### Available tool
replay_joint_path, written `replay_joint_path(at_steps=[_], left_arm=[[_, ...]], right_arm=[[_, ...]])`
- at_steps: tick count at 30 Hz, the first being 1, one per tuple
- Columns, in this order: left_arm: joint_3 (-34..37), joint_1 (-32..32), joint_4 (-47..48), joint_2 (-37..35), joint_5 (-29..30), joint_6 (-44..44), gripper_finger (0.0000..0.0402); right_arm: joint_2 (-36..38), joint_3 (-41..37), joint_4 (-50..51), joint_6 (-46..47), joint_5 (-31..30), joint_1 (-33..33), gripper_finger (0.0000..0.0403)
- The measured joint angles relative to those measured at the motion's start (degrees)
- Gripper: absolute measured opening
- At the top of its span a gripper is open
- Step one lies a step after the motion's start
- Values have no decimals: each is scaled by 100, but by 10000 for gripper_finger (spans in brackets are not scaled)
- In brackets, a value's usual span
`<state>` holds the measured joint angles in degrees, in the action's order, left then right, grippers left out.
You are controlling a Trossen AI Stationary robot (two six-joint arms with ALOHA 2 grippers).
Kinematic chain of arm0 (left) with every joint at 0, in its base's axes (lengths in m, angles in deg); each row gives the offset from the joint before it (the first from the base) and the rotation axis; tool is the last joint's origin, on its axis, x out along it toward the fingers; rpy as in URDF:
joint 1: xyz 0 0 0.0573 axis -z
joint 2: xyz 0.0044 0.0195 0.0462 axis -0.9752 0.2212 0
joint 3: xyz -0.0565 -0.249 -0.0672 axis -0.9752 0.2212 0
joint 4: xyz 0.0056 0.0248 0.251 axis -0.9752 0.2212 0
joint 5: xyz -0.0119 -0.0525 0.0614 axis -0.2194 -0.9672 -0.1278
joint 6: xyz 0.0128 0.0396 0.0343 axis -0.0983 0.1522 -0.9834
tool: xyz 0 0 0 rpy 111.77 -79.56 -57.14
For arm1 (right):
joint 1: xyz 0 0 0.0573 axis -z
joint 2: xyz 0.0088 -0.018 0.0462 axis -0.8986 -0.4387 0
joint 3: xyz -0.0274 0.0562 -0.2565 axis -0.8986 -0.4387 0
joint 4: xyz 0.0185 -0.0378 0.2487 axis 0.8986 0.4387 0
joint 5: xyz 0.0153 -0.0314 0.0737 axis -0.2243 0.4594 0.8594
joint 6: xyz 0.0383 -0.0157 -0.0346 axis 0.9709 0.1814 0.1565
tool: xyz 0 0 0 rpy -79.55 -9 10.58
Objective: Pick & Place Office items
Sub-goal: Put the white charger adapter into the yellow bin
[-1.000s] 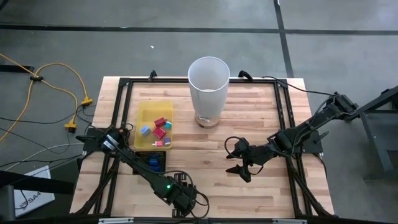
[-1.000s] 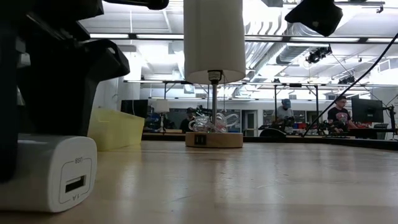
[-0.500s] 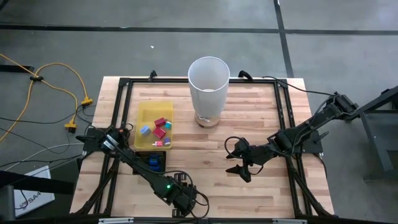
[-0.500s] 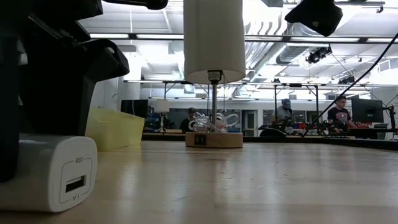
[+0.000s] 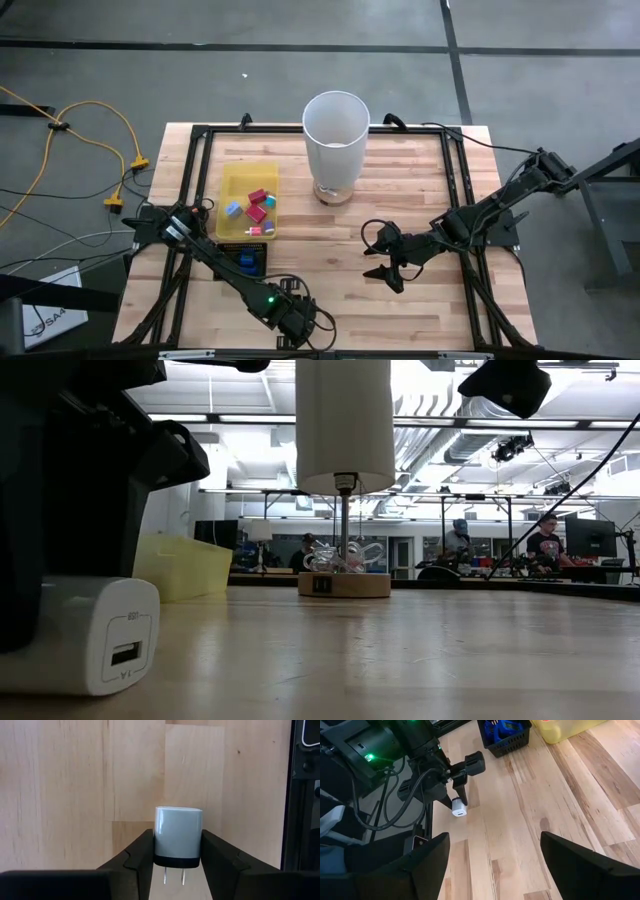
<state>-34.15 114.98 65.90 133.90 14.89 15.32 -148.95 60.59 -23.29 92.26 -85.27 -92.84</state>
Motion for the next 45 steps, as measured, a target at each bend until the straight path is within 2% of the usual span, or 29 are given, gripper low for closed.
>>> replay_joint_path(at_steps=[14, 19, 27, 34, 45], left_arm=[[0, 5, 20, -33, 24, -168, 131], [2, -63, 20, -300, 93, -394, 131], [2, -324, 224, -947, 548, -656, 130], [0, -471, 318, -1034, 635, -841, 130], [2, -739, 1250, -1116, 763, 61, 130]], right_arm=[[0, 0, 0, 0, -1, 0, 300], [0, 0, 0, 0, -1, -1, 300], [0, 0, 0, 0, 1, 0, 300], [0, 0, 0, 0, 0, -1, 300], [0, 0, 0, 0, 1, 1, 300]])
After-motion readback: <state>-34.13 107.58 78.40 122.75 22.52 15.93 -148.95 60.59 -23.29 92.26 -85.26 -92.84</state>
